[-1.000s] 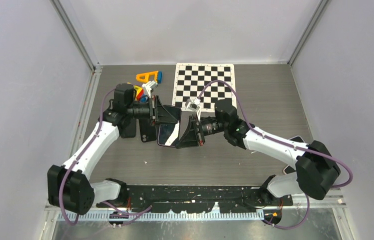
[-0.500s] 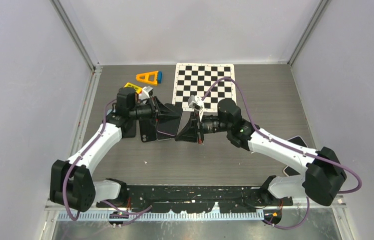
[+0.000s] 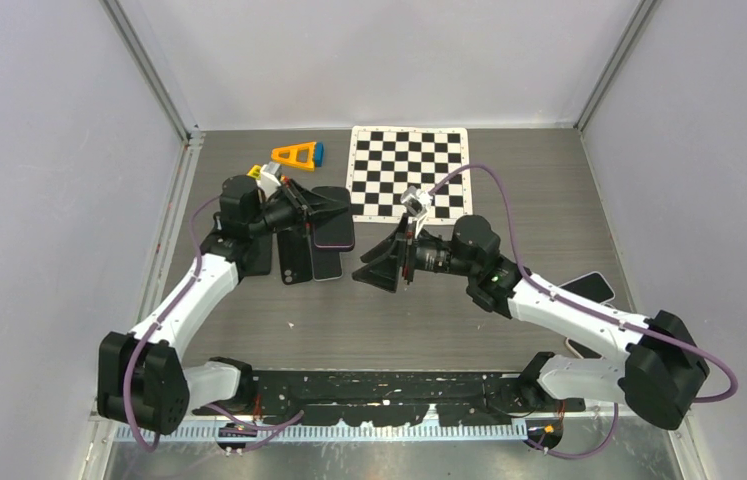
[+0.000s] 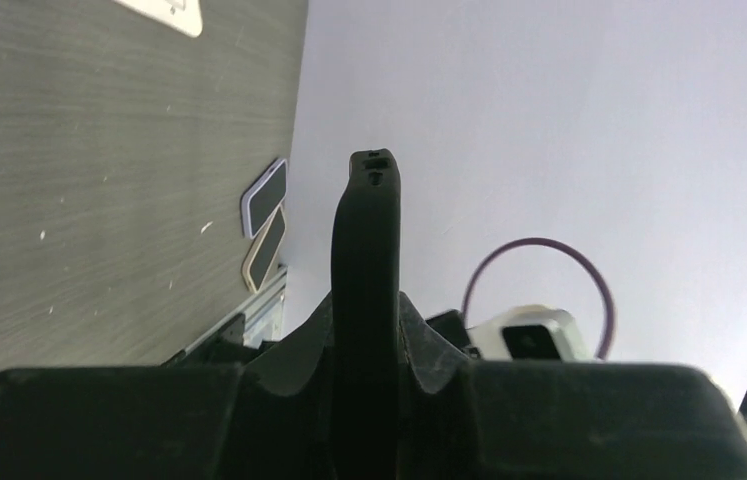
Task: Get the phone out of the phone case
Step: Remove the phone case from the phone.
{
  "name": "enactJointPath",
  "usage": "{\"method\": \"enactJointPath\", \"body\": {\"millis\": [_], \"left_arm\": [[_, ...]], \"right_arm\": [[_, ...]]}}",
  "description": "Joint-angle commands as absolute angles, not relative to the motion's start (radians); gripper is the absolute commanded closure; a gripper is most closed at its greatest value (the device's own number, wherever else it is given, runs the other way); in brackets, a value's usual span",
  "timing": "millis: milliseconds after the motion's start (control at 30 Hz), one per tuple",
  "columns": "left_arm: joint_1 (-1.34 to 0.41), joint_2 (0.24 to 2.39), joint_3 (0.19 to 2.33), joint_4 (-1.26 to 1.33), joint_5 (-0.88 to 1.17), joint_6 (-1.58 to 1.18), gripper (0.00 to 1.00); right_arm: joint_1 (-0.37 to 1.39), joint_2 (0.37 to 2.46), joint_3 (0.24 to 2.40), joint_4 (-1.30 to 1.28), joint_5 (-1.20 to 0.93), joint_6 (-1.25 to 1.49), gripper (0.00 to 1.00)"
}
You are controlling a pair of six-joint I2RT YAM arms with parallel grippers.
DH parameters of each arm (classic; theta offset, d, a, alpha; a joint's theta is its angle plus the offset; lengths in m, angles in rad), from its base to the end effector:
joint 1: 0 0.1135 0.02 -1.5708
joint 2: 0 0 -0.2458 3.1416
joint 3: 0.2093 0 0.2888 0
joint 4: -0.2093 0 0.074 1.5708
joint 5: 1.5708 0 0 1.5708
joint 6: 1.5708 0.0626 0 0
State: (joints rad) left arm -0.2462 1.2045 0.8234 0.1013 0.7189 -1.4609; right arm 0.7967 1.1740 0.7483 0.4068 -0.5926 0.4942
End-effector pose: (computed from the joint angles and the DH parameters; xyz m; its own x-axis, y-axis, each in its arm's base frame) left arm 0.3128 -0.1211 0.2602 -0.8218 -0.5647 0.0754 -0.1788 0.1300 -0.9753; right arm 0.2078 0.2625 0.2758 -0.4781 0.0738 -0.8752 -0.8596 0.1654 0.4835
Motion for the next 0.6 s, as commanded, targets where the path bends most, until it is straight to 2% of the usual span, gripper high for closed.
{"method": "enactJointPath", "body": {"millis": [0,200,433,567], "left_arm": [[-0.241,1.139,0.827,0.274,0.645,-1.507,1.0],[-0.241,1.131,0.806,0.314,0.636,-1.542,1.0],[-0.241,1.115,0.801,0.319,0.634,-1.552,1.0],[-0.241,1.111,0.799,0.321,0.632,-1.559,1.0]], "right_arm": [[0.8,1.208,0.674,0.764,-0.508,0.825,0.27],[0.8,1.287,0.631,1.05,-0.392,1.04,0.26],[0.8,1.339,0.636,1.13,-0.336,1.116,0.27],[0.799,1.375,0.652,1.146,-0.337,1.135,0.38]]}}
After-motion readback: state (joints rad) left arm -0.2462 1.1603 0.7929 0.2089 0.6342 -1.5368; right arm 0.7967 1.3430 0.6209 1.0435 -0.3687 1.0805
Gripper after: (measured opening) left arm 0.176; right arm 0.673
